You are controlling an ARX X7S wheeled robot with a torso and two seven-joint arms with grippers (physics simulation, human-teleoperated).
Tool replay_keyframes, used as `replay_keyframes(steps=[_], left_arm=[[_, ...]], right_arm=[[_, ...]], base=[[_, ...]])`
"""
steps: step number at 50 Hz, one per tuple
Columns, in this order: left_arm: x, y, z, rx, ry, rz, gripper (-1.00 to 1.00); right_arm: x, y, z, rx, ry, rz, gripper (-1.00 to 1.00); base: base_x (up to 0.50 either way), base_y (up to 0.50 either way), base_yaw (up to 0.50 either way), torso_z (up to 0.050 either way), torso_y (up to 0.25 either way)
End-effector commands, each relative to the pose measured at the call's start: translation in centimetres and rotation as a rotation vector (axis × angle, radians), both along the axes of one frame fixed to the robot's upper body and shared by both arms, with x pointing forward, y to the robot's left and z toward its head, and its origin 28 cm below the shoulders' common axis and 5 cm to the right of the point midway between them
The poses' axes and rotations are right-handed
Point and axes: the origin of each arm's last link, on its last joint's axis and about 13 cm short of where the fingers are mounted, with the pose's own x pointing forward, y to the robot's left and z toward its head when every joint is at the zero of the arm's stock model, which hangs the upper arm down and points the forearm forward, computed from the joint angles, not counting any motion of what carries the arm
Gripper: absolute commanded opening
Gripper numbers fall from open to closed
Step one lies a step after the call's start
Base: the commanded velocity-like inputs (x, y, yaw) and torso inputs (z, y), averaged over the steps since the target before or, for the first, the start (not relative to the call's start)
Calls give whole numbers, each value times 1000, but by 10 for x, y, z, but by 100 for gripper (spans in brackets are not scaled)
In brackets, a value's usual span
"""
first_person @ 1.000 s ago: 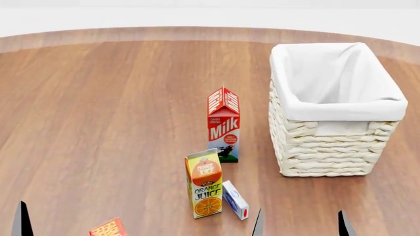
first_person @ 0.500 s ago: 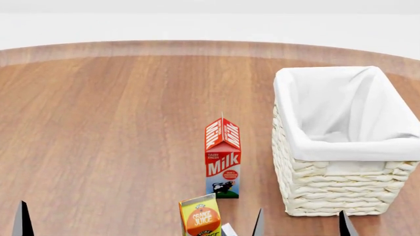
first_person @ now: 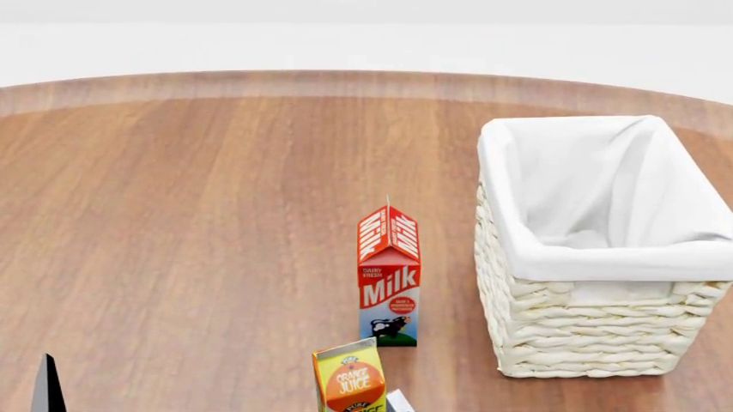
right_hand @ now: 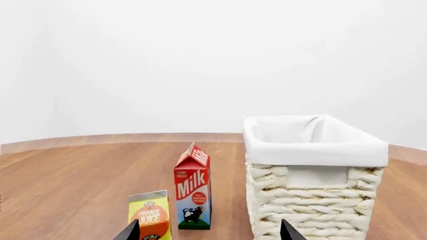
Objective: Pick up the tomato sauce, and put it in the basket.
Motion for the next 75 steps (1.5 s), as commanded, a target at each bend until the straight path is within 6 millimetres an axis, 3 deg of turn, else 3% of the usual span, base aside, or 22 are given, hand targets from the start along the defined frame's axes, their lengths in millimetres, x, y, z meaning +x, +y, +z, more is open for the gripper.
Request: replay_keyframes(steps=[1, 10, 29, 40, 47, 48, 60, 75], left_arm=[[-1, -1, -1, 8, 2, 8, 100], [-1, -1, 0, 12, -2, 18, 100], [0, -1, -1, 18, -2, 21, 100], [1, -1, -2, 18, 0, 18, 100], [1, -3, -3, 20, 4, 11, 100], [1, -3, -3, 23, 8, 12, 100], [1, -2, -3, 22, 7, 15, 100], [2, -2, -4, 23, 10, 15, 100]], right_arm=[[-29, -4, -24, -32, 133, -6, 100], [-37, -7, -33, -84, 190, -28, 100], [-41, -2, -73, -101, 309, -20, 100], [-41, 1, -81, -97, 324, -6, 100], [-31, 4, -94, -95, 312, -12, 100], [-15, 8, -109, -82, 317, -28, 100], [-10, 12, -112, -75, 317, -15, 100], [9, 16, -112, -82, 302, -22, 100]], base=[[0, 0, 0, 0, 0], [0, 0, 0, 0, 0], [0, 0, 0, 0, 0], [0, 0, 0, 0, 0], [0, 0, 0, 0, 0], [0, 0, 0, 0, 0], [0, 0, 0, 0, 0], [0, 0, 0, 0, 0]])
